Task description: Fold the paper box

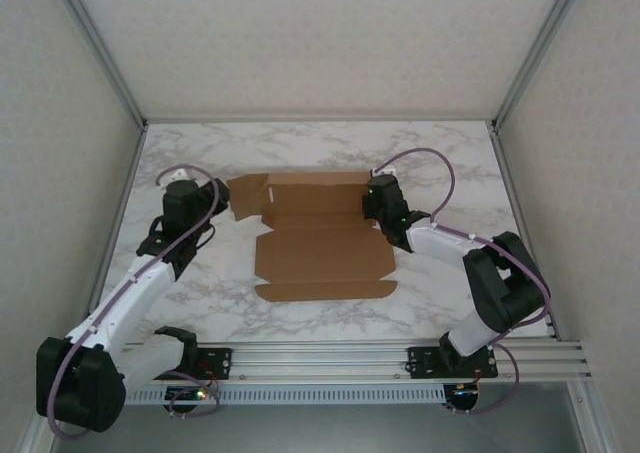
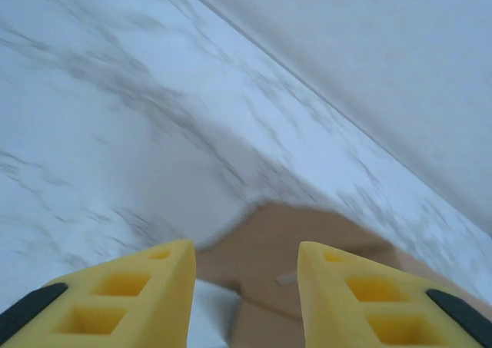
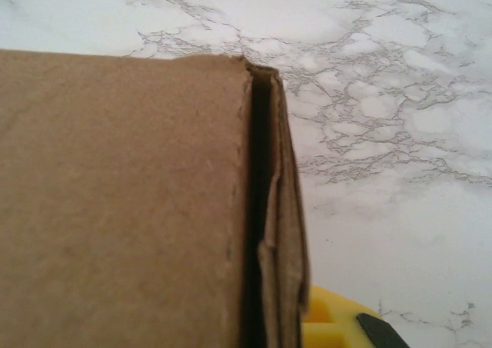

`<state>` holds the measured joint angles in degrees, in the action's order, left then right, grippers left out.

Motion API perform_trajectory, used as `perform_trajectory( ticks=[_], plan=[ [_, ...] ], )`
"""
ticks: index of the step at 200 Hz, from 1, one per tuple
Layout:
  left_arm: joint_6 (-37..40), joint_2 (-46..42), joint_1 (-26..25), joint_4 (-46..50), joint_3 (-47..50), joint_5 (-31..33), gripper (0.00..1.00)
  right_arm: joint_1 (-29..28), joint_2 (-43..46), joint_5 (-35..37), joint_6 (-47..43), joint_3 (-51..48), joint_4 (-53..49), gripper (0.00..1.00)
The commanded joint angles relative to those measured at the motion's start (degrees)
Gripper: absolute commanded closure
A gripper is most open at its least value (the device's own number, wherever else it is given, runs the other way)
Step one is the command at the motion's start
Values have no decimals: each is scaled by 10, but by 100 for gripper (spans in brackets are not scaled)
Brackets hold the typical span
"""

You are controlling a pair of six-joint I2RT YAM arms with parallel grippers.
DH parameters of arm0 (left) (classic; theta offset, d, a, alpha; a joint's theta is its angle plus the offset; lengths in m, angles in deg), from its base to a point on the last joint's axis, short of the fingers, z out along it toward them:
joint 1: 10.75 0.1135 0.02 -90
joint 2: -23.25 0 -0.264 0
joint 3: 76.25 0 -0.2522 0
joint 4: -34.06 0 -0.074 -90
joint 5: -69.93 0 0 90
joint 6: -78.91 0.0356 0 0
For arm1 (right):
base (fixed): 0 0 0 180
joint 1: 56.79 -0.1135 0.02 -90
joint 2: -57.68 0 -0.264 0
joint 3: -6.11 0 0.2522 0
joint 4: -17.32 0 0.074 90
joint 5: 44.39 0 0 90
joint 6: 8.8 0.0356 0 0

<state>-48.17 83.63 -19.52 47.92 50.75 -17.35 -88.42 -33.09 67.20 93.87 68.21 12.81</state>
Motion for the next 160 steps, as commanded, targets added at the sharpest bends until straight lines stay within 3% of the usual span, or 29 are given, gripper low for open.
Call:
perform_trajectory(
  ticks=[1,34,62,105,160],
  plan=[
    [-5,58,39,7,-9,64,59,4,-9,-23,-4,-19,-40,100],
    [37,183,81,-50,-47,6,60,4,-9,-30,0,-23,-39,100],
    [58,242,83,-96,-59,-70,61,4,-13,-34,5,-20,-38,100],
    [79,253,65,-156,-35,-165,60,4,-15,-36,8,-22,-35,100],
    [122,239,-1,-191,-10,-188,60,4,-16,-37,9,-20,-35,100]
  ],
)
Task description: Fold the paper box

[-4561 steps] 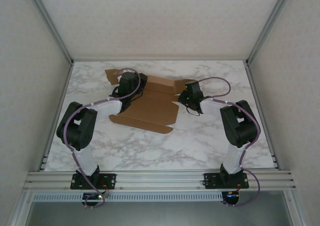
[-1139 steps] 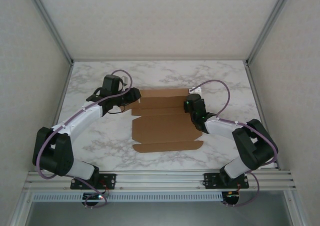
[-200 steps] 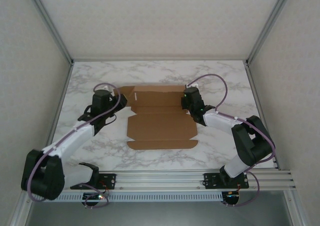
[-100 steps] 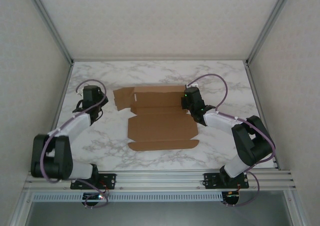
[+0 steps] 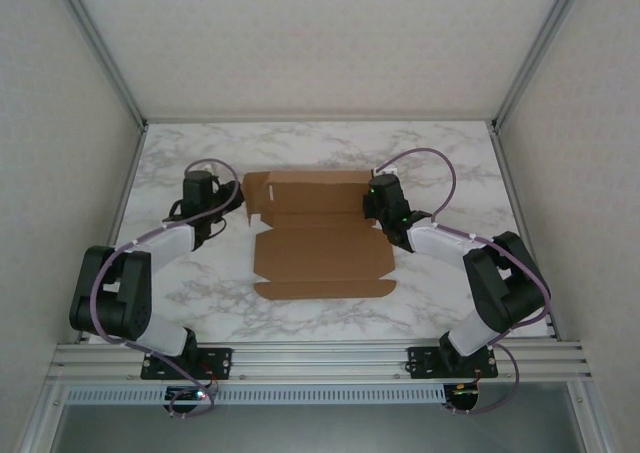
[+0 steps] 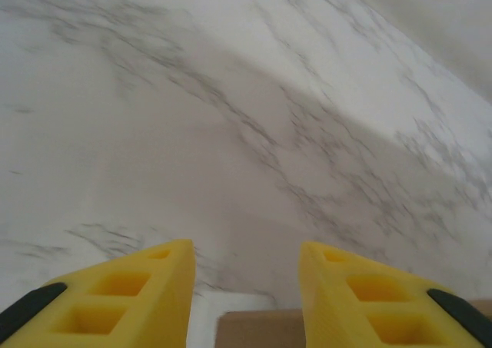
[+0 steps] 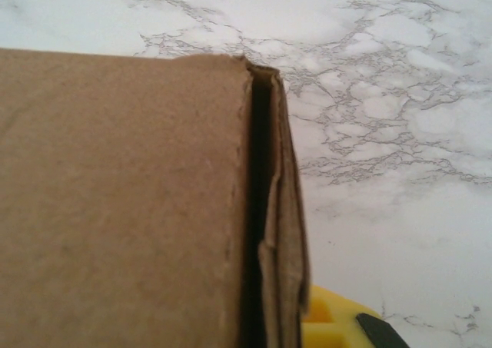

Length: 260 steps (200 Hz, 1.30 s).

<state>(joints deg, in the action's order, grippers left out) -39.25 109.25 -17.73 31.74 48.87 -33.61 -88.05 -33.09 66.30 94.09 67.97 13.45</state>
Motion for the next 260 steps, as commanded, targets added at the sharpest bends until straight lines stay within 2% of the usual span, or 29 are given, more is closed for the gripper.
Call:
perform_trajectory(
  ticks=[1,72,130,172,219,260],
  plan=[
    [33,-18,-20,-30,9,-25,60,0,-16,-28,7,-18,-41,100],
    [63,-50,-71,3,14,-25,58,0,-26,-30,8,-14,-40,100],
    [63,-63,-85,34,9,-43,56,1,-26,-28,4,-14,-42,100],
    [74,-69,-117,62,12,-36,54,1,-31,-28,4,-10,-44,100],
    [87,-101,-120,102,14,-2,52,0,-33,-22,3,-11,-44,100],
    [102,-107,-123,129,12,-2,51,1,-34,-20,3,-11,-44,100]
  ],
)
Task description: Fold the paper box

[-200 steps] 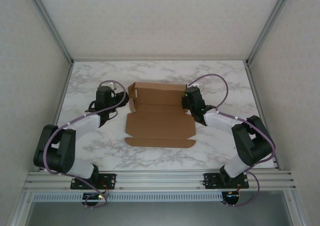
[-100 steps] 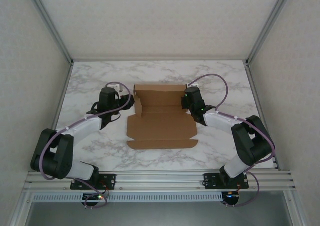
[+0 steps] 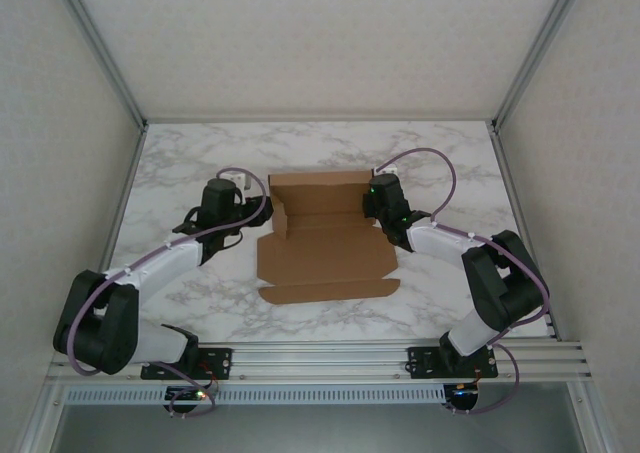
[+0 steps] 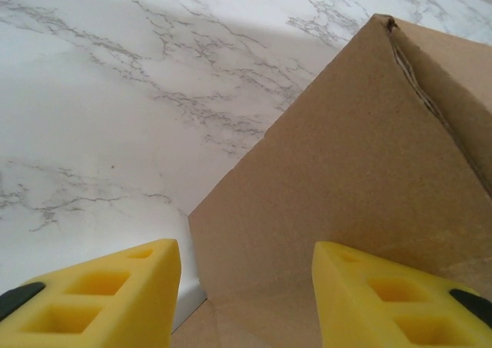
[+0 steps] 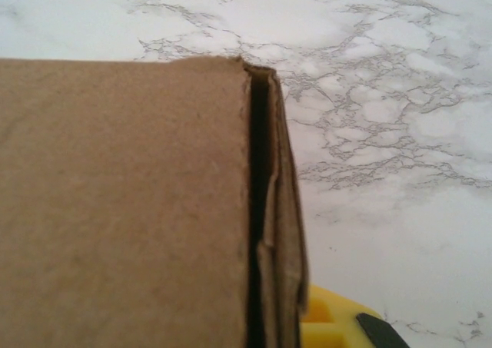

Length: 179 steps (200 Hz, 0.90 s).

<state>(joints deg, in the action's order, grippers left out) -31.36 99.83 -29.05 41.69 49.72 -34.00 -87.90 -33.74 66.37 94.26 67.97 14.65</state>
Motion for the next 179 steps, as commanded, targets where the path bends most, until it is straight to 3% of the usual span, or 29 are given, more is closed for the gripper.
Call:
perform_trajectory(
  ticks=[1,67,179],
  plan=[
    [23,-13,-10,31,4,2,51,-1,-27,-20,1,-11,-56,100],
    [40,-34,-30,55,10,18,50,-1,-28,-24,5,-15,-51,100],
    [70,83,-43,1,-81,86,44,-6,-8,-44,-12,-37,-31,100]
  ],
)
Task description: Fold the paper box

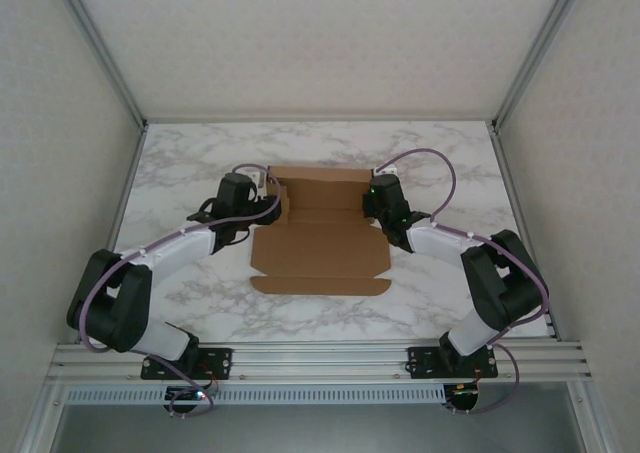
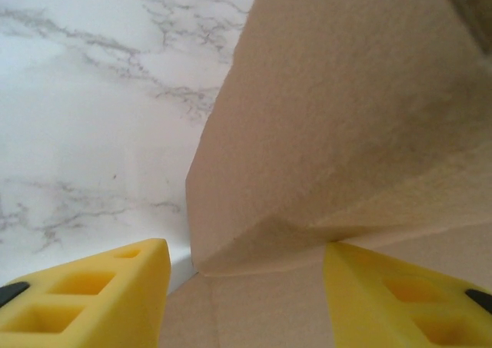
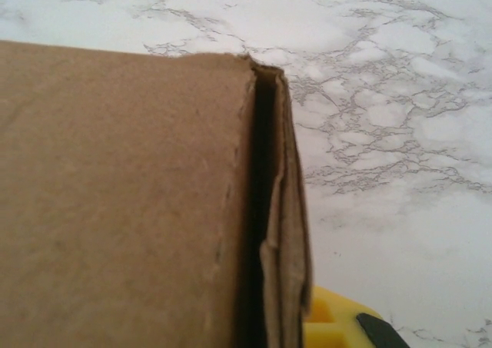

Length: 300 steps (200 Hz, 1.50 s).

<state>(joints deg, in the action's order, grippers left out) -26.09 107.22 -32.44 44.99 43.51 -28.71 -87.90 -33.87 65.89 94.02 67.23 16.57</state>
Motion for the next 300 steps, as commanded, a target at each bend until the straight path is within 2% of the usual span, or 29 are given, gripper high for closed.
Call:
perform_trajectory(
  ticks=[1,51,87,186,206,239,300],
  plan=[
    [17,9,-10,-33,-19,34,44,-7,-7,-39,-10,-29,-50,100],
    [28,24,-10,-71,-10,75,46,-22,-7,-4,-42,-30,-52,100],
    [35,35,-11,-103,-5,79,48,-32,-12,5,-50,-24,-58,100],
    [40,94,-27,-130,15,133,61,-37,-8,8,-45,-21,-65,100],
    [37,105,-29,-130,12,146,65,-37,-8,6,-44,-19,-65,100],
    [23,121,-32,-127,3,167,78,-37,-6,7,-36,-21,-70,100],
    [-13,148,-52,-102,-21,263,94,-50,13,23,-5,-14,-88,100]
  ],
)
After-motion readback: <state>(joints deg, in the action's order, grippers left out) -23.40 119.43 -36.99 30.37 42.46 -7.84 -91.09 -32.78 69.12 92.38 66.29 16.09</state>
